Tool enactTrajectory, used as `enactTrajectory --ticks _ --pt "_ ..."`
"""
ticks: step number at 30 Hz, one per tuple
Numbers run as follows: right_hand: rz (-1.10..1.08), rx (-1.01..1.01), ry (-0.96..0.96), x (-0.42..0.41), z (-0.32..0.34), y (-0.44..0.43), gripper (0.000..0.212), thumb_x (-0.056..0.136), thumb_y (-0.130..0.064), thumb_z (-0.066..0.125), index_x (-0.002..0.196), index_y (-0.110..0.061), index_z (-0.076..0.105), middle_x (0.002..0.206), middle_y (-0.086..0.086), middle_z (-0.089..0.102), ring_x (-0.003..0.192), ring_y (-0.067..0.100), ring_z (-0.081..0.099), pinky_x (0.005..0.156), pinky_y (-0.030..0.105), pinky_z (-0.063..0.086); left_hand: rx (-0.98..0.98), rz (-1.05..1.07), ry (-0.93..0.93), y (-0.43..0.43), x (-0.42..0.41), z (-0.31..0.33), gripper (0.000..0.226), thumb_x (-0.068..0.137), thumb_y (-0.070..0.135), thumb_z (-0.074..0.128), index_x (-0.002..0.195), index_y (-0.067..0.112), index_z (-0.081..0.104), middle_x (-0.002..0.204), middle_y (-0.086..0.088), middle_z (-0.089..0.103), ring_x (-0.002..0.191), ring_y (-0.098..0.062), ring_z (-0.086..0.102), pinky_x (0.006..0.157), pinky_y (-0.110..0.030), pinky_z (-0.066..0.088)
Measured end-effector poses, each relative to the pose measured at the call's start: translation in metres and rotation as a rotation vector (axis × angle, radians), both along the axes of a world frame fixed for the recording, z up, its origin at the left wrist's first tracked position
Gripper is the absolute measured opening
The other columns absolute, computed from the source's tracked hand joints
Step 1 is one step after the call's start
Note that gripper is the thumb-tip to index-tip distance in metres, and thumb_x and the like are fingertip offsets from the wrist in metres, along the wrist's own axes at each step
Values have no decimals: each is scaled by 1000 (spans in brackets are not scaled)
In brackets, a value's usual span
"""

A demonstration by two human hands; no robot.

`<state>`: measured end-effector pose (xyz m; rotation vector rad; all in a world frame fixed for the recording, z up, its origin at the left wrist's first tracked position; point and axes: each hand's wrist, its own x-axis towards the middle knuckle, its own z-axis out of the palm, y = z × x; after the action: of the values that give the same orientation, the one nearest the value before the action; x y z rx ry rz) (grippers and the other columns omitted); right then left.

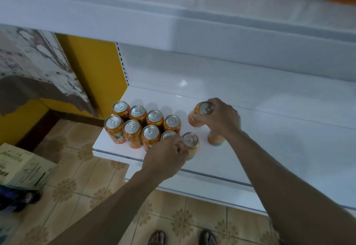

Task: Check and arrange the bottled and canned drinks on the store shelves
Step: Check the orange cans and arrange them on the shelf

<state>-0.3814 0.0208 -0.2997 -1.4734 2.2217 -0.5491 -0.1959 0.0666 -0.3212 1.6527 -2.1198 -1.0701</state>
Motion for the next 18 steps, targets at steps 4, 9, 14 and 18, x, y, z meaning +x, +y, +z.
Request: enactTrajectory --ticks 4,9,14,18 --pt "-179 -201 -432 -4 34 48 52 76 -45 83 123 -35 64 105 -18 66 101 12 63 87 35 52 246 108 481 -4 3 14 29 90 19 72 116 21 60 108 -6 66 87 -13 64 64 -25 54" --pt "-197 -353 -950 0 56 110 44 79 -31 79 120 -18 70 107 3 77 102 23 73 83 33 59 347 -16 812 -6 9 31 85 82 16 81 150 32 32 142 7 50 124 -10 54 95 -24 50" --pt "-130 -416 -1067 8 68 146 64 69 -44 80 123 -13 68 114 10 74 105 29 71 80 33 58 303 -178 1034 6 11 49 84 69 7 86 139 35 47 123 10 62 115 -15 64 90 -31 55" --pt "-4 -509 -882 22 82 164 65 65 -49 78 124 -31 60 116 -7 71 106 17 70 81 26 58 560 -201 1315 20 5 51 88 67 19 90 144 24 48 129 -9 61 112 -27 65 86 -34 56"
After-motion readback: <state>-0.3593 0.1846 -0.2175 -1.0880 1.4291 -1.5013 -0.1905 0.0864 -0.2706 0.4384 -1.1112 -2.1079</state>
